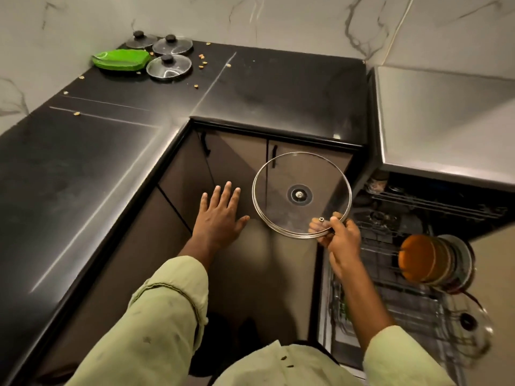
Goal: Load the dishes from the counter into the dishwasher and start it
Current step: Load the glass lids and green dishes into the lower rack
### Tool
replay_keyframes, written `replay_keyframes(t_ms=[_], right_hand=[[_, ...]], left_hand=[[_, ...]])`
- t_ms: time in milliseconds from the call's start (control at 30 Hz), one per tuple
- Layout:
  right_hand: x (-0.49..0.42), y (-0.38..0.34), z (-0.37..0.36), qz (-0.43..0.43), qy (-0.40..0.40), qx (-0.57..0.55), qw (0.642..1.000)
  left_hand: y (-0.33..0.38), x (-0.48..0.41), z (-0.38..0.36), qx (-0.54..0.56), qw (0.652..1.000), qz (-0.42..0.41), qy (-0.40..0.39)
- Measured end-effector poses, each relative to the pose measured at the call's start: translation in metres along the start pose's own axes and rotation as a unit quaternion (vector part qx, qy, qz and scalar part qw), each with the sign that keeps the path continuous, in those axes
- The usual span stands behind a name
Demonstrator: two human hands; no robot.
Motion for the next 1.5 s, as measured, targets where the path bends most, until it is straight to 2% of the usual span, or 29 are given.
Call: replay_keyframes(t_ms=[233,333,600,700,800,900,1000,1300,1500], right_hand=[[0.056,-0.015,0.092,-0.008,-0.011,0.000,1.000],[0.081,-0.020,0.143,-0.014,-0.004,0.019,1.000],[0.151,-0.029,0.250,-0.020,0.041,0.034,0.998],[0.167,-0.024,0.277,-0.039,0.071,0.090,0.993],[0.186,-0.016,0.307,-0.055,0.110,0.096,0.988],[0.206,-0.011,0.339,-0.068,0.124,0.153,0.978],[0.223,-0.010,0.366,-0.069,0.136,0.163,0.975],[0.225,-0.023,0.449,-0.113,0.195,0.150,0.963],[0.173,-0.064,0.512,-0.136,0.199,0.217,0.946]], left_hand=[[0.079,0.050,-0.037,0.003,1.000,-0.010,0.005],[0.121,0.080,-0.070,0.015,1.000,-0.008,-0.018],[0.201,0.152,-0.144,0.018,0.996,-0.038,-0.078],[0.224,0.162,-0.158,0.020,0.993,-0.063,-0.099],[0.249,0.171,-0.173,0.018,0.989,-0.086,-0.116],[0.276,0.183,-0.197,0.018,0.981,-0.111,-0.155],[0.300,0.189,-0.215,-0.006,0.975,-0.132,-0.178],[0.384,0.169,-0.241,-0.057,0.956,-0.173,-0.230],[0.460,0.138,-0.278,-0.055,0.945,-0.169,-0.274]])
Point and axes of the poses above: each hand's wrist, its own x-axis away from the middle knuckle, its own z-axis out of the back of the hand, y = z × x, the point moved 6 cm from there along -x, towards the middle knuckle, and after that the axes turned 11 degrees about -y, right-handed, at the moved point
